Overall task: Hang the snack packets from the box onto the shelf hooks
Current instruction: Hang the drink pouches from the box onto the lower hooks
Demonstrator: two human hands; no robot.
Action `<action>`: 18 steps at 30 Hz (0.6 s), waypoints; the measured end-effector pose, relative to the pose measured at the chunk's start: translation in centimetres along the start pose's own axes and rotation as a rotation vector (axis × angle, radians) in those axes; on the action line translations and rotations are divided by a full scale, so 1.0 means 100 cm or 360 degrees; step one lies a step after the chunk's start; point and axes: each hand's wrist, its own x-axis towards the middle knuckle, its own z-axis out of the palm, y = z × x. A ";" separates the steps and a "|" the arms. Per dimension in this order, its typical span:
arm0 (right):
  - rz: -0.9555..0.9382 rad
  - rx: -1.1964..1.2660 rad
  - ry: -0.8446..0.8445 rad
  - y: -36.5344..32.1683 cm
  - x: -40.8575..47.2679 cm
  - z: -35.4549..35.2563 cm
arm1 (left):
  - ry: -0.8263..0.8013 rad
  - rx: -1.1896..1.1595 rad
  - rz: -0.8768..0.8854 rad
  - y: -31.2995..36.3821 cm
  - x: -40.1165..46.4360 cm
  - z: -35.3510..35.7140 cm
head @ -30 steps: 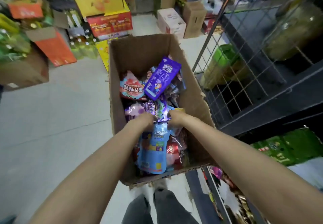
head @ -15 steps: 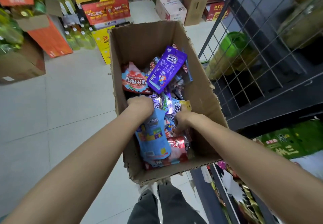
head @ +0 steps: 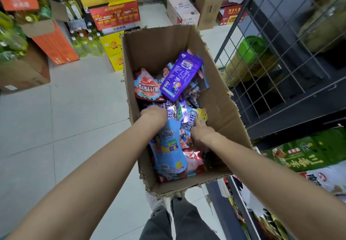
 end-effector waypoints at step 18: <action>-0.0070 0.0712 0.1095 0.002 -0.037 -0.095 | 0.0348 -0.0030 -0.0149 -0.023 0.039 -0.026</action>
